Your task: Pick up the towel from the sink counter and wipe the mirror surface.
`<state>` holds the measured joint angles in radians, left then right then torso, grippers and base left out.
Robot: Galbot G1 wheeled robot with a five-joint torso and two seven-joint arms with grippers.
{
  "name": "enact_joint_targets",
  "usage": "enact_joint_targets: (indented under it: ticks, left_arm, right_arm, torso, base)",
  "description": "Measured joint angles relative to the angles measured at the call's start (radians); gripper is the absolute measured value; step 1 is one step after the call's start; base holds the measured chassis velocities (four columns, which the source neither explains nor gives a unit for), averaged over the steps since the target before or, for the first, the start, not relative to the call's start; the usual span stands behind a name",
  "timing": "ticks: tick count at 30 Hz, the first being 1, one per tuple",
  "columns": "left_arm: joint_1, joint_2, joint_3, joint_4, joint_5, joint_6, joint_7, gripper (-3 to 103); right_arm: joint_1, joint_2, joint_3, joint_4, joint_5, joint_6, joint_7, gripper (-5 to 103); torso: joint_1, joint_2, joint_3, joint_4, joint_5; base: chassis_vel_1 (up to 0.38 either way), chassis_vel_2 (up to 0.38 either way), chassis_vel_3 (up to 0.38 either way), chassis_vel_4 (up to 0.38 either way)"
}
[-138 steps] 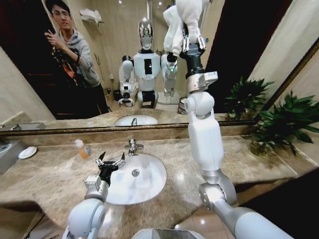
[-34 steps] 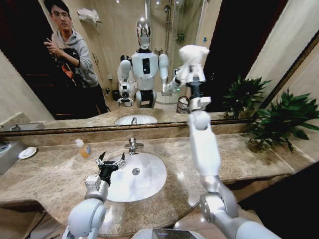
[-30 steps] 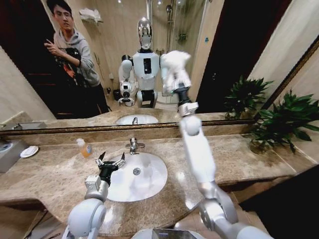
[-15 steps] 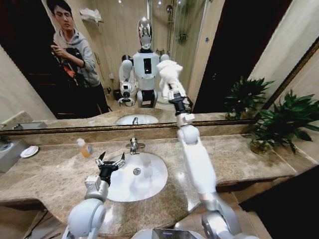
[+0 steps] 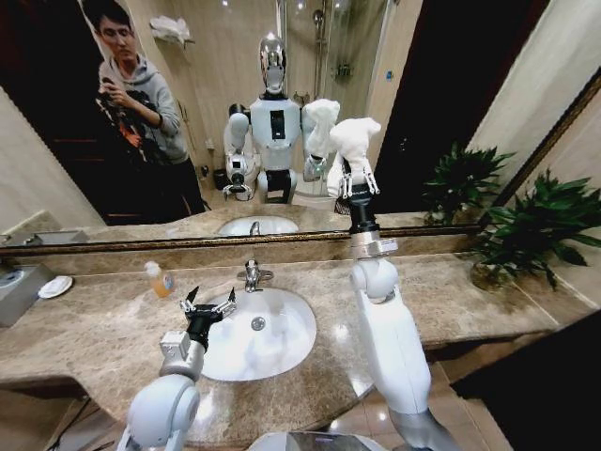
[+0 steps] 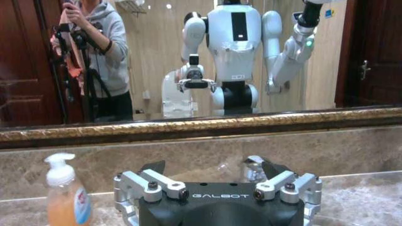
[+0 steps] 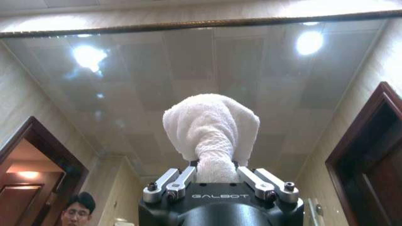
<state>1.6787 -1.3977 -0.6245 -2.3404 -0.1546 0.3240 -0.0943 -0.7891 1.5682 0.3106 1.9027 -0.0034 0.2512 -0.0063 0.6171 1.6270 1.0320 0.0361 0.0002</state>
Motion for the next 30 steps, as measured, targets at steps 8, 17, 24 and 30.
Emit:
enact_joint_targets:
  ticks: [8, 17, 24, 30]
  left_arm:
    - [0.0, 0.0, 0.0, 0.0, 0.0, 0.0, 0.0, 100]
    - [0.0, 0.0, 0.0, 0.0, 0.0, 0.0, 0.0, 100]
    - [0.0, 0.0, 0.0, 0.0, 0.0, 0.0, 0.0, 100]
    - [0.0, 0.0, 0.0, 0.0, 0.0, 0.0, 0.0, 100]
  right_arm:
    - [0.024, 0.008, -0.009, 0.008, -0.002, -0.008, 0.003, 19]
    - [0.051, 0.016, -0.022, 0.009, -0.005, -0.008, 0.005, 19]
    - [0.129, 0.017, -0.044, 0.065, 0.003, -0.046, 0.014, 19]
    - [0.275, 0.019, -0.056, 0.072, 0.027, -0.119, 0.02, 19]
  torso:
    - [0.001, 0.0, 0.0, 0.0002, -0.0001]
    - [0.0, 0.0, 0.0, 0.0001, -0.0002]
    - [0.0, 0.0, 0.0, 0.0003, -0.0004]
    - [0.0, 0.0, 0.0, -0.0005, -0.0002]
  base:
    - [0.171, 0.161, -0.153, -0.19]
    - [0.266, 0.25, -0.257, -0.26]
    - [0.232, 0.225, -0.225, -0.221]
    - [0.08, 0.063, -0.047, -0.088]
